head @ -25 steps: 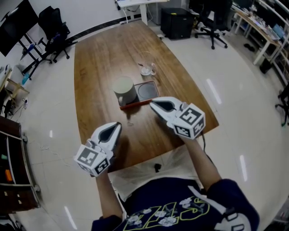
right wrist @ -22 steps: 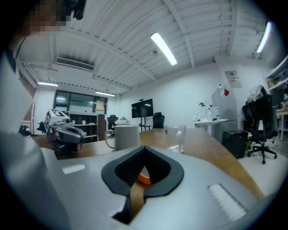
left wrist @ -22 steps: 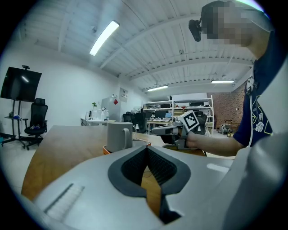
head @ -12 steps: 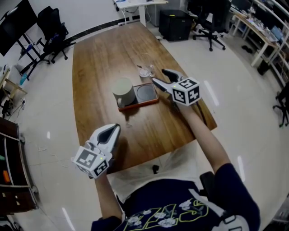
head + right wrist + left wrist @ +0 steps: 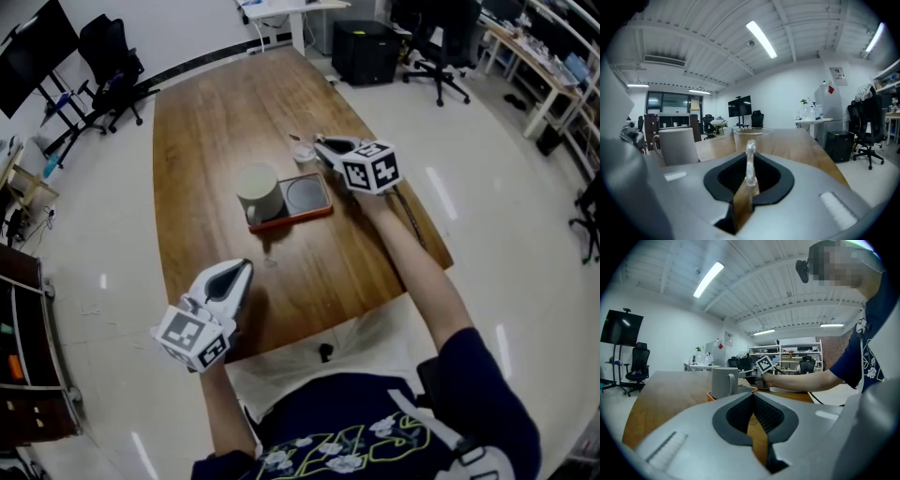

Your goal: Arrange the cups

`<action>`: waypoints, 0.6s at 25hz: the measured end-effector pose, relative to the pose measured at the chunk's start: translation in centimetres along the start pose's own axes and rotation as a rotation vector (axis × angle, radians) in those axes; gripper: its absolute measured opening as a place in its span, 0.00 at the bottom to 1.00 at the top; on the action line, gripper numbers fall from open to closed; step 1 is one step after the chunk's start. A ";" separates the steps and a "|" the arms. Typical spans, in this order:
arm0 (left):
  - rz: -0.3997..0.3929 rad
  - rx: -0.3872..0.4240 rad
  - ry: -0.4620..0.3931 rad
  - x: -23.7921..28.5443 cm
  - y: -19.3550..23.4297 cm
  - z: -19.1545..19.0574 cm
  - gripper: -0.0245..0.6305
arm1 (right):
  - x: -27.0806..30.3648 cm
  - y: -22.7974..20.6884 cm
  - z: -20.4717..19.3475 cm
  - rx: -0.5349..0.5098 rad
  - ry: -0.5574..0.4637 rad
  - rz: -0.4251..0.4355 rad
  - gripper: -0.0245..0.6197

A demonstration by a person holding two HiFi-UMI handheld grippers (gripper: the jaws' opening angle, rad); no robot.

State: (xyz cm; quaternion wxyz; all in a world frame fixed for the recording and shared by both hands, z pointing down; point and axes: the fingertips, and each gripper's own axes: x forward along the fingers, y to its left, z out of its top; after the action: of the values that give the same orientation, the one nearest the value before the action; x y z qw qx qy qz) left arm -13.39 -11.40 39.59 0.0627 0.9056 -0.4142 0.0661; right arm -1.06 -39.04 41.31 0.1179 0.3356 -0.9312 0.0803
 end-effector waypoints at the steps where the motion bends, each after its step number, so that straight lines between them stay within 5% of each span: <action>1: 0.001 -0.002 0.000 0.0 0.0 0.0 0.04 | -0.2 0.0 0.2 -0.005 -0.018 0.000 0.08; 10: 0.005 -0.005 0.000 0.1 0.0 0.0 0.04 | -1.9 1.9 1.7 -0.120 -0.127 0.002 0.07; 15: 0.003 -0.006 -0.001 0.1 -0.1 0.1 0.04 | -4.0 4.0 3.7 -0.094 -0.208 0.053 0.07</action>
State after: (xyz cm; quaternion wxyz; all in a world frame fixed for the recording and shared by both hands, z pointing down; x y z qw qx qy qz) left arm -13.26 -11.44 39.55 0.0651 0.9048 -0.4158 0.0648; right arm -1.25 -34.43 36.40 0.0341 0.3112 -0.9497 0.0044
